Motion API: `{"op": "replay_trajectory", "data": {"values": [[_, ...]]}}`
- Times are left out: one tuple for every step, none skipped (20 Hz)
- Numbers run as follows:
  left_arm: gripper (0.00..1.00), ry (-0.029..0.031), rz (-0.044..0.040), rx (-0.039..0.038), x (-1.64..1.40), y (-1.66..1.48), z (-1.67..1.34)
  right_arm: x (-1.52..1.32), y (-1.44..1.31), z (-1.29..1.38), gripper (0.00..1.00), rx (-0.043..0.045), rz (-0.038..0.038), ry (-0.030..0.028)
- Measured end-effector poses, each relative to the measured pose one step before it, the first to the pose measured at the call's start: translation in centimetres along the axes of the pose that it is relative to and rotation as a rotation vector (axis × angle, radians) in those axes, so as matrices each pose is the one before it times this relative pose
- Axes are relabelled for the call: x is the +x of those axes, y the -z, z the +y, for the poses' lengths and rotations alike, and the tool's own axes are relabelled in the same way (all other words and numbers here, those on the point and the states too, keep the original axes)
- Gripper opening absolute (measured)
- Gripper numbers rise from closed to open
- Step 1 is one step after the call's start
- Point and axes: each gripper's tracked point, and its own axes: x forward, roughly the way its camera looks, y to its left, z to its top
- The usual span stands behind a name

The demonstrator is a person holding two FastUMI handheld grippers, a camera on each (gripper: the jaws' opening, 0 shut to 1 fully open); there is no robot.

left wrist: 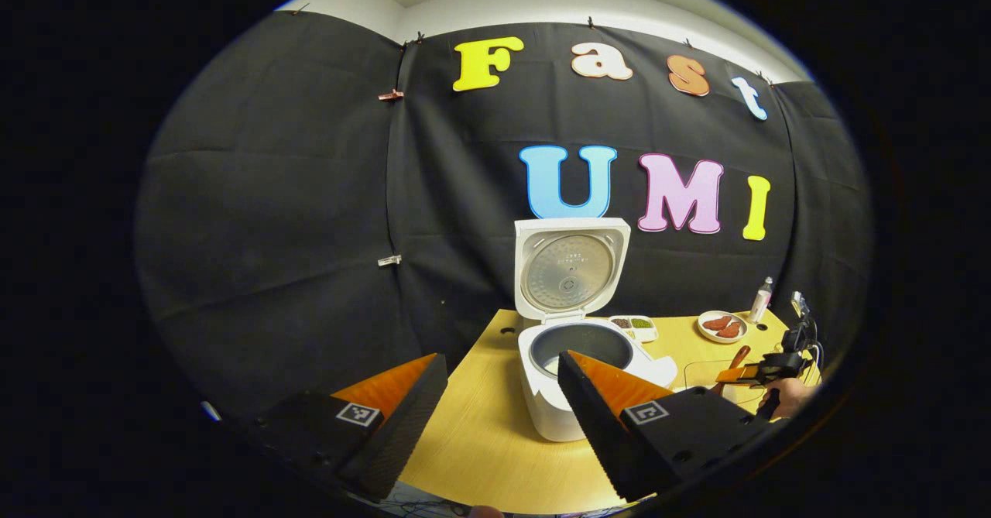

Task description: Close the left gripper, press the button to open the rice cooker; take a wooden spoon from the chopstick holder with the right hand, scoop a spoonful of rice and pour it into the rice cooker, then put the wooden spoon back into the chopstick holder.

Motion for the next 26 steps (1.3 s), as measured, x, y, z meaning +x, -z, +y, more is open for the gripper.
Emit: {"op": "replay_trajectory", "data": {"values": [[0.99,0.00306,0.00063,-0.00064,-0.038,-0.083,-0.037,-0.063,-0.550,-0.210,0.12,0.03997,-0.01805,-0.01434],[0.99,0.00117,-0.00017,-0.00019,0.019,0.028,-0.039,-0.178,-0.510,-0.180,0.12,0.02303,-0.01430,-0.01349],[0.99,-0.00126,0.00184,-0.00011,0.092,-0.012,-0.078,0.014,-0.733,-0.138,0.12,0.01316,-0.01131,-0.01395],[0.99,-0.00048,0.00102,-0.00160,-0.054,0.082,0.007,0.179,-0.457,-0.256,0.12,0.00995,-0.00031,-0.01256],[0.99,-0.00067,0.00080,-0.00379,-0.023,-0.004,-0.068,0.186,-0.324,-0.277,0.11,0.00475,0.00499,-0.01151],[0.99,0.00127,0.00191,-0.00436,-0.080,0.021,-0.215,0.119,-0.408,-0.500,0.12,-0.00549,0.00542,-0.00663],[0.99,-0.00125,0.00203,-0.00193,-0.069,-0.031,-0.071,0.269,-0.665,-0.261,0.12,-0.00250,0.00187,-0.01387],[0.99,-0.00182,0.00238,-0.00097,-0.053,0.158,-0.058,0.224,-0.672,0.173,0.11,-0.00247,0.00062,-0.01450],[0.99,-0.00185,0.00320,0.00014,-0.035,0.068,-0.101,0.432,-0.565,0.150,0.11,0.00606,0.00062,-0.01451],[0.99,-0.00138,0.00468,-0.00084,-0.055,0.132,-0.032,0.297,-0.241,-0.080,0.11,0.00102,0.00385,-0.01030],[0.99,-0.00147,0.00265,0.00013,-0.039,0.039,-0.169,0.298,-0.215,-0.313,0.11,-0.00492,0.00700,-0.00813],[0.99,-0.00287,0.00268,-0.00001,-0.062,0.066,-0.037,0.328,-0.140,0.055,0.12,-0.01638,0.01023,-0.00325],[0.99,-0.00257,0.00286,0.00137,-0.076,0.035,-0.034,0.227,-0.113,-0.084,0.11,-0.01239,0.01162,-0.00718],[0.99,-0.00336,-0.00040,0.00047,-0.034,-0.048,-0.002,0.321,-0.030,0.075,0.12,-0.00204,0.00807,-0.00606],[0.99,-0.00152,-0.00251,-0.00169,0.014,-0.172,-0.141,-0.141,-0.035,0.090,0.11,0.01018,0.00864,-0.01188],[0.99,-0.00100,-0.00172,-0.00453,-0.080,0.011,-0.037,-0.365,-0.184,0.215,0.11,0.00889,-0.00066,-0.00976],[0.99,-0.00025,-0.00156,-0.00584,-0.069,-0.083,-0.157,-0.436,-0.477,0.379,0.11,0.00501,-0.01316,-0.00752],[0.99,0.00240,-0.00040,-0.00635,-0.028,-0.036,-0.179,-0.545,-0.499,0.450,0.12,0.00409,-0.01190,-0.00946],[0.99,0.00411,-0.00250,-0.00346,-0.077,-0.051,-0.176,-0.594,-0.484,0.419,0.11,0.00848,-0.01171,-0.00677],[0.99,0.00312,-0.00353,-0.00146,0.047,-0.044,-0.143,-0.738,-0.441,0.673,0.11,0.01092,-0.01392,-0.00801],[0.99,0.00495,-0.00387,-0.00059,0.036,-0.099,-0.161,-0.657,-0.562,0.740,0.11,0.01128,-0.01687,-0.00858],[0.99,0.00507,-0.00544,0.00087,-0.073,-0.104,-0.156,-0.668,-0.709,0.775,0.11,0.01227,-0.01786,-0.00605],[0.99,0.00516,-0.00485,0.00168,-0.039,-0.136,-0.107,-0.641,-0.572,0.929,0.11,0.01240,-0.01861,-0.00978],[0.99,0.00348,-0.00406,0.00272,-0.020,0.054,-0.033,-0.579,-0.498,1.008,0.11,0.01143,-0.01880,-0.00714],[0.99,0.00256,-0.00597,0.00416,-0.137,-0.106,-0.067,-0.544,-0.518,1.130,0.11,0.01155,-0.02027,-0.00628],[0.99,0.00325,-0.00850,0.00232,-0.185,-0.149,-0.092,-0.310,-0.310,1.281,0.11,0.01120,-0.01150,-0.01203]]}}
